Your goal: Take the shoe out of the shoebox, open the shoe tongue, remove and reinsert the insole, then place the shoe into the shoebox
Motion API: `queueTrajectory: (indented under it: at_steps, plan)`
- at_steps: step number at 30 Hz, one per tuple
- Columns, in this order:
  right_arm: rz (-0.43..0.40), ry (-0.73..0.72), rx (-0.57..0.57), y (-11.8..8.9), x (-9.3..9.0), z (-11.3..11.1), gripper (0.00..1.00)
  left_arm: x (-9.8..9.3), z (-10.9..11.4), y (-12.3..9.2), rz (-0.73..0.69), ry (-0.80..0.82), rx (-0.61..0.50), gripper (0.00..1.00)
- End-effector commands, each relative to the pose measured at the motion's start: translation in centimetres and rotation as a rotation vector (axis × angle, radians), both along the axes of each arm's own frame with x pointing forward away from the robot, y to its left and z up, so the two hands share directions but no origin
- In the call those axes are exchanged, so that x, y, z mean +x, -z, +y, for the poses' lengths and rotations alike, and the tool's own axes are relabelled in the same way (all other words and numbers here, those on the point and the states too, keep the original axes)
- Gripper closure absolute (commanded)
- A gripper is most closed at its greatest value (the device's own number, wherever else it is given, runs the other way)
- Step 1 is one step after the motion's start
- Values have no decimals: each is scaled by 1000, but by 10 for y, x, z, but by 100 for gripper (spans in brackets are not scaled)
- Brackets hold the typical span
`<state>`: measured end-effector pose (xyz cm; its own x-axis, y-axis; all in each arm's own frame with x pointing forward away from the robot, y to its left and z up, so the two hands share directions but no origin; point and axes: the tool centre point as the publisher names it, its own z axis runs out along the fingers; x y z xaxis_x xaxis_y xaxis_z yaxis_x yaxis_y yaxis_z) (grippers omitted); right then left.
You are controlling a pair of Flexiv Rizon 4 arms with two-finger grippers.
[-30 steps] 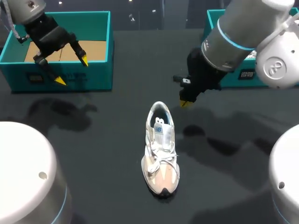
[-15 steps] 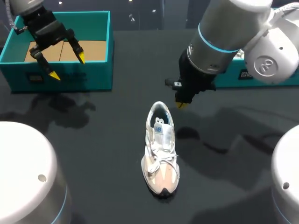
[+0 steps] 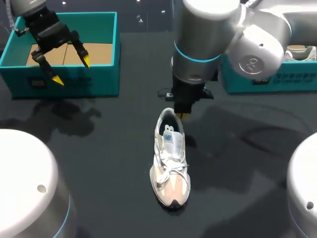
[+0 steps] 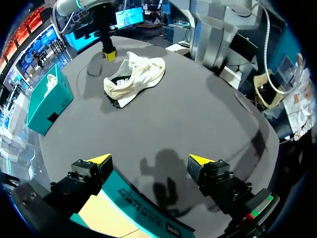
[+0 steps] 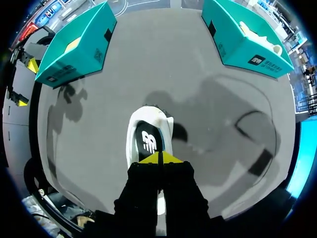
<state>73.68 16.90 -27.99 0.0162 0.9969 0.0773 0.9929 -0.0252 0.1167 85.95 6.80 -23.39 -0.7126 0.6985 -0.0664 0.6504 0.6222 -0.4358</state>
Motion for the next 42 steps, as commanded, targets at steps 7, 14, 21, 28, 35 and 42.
queueTrajectory:
  at_steps: [7,14,21,28,35,42]
  plan:
    - [-19,-8,-188,27,12,23,100,-1,0,0,-2,1,2,0]
    - [-2,2,-230,32,14,19,100,-1,0,0,-2,1,2,0]
    - [8,6,-248,40,15,20,100,-1,0,0,-2,1,2,0]
    - [-19,52,-316,70,12,20,100,-1,0,0,-2,1,2,0]
    - [-51,83,-419,76,11,17,100,-1,0,0,-2,1,2,0]
    - [-51,86,-446,92,13,8,100,-1,0,0,-2,1,2,0]
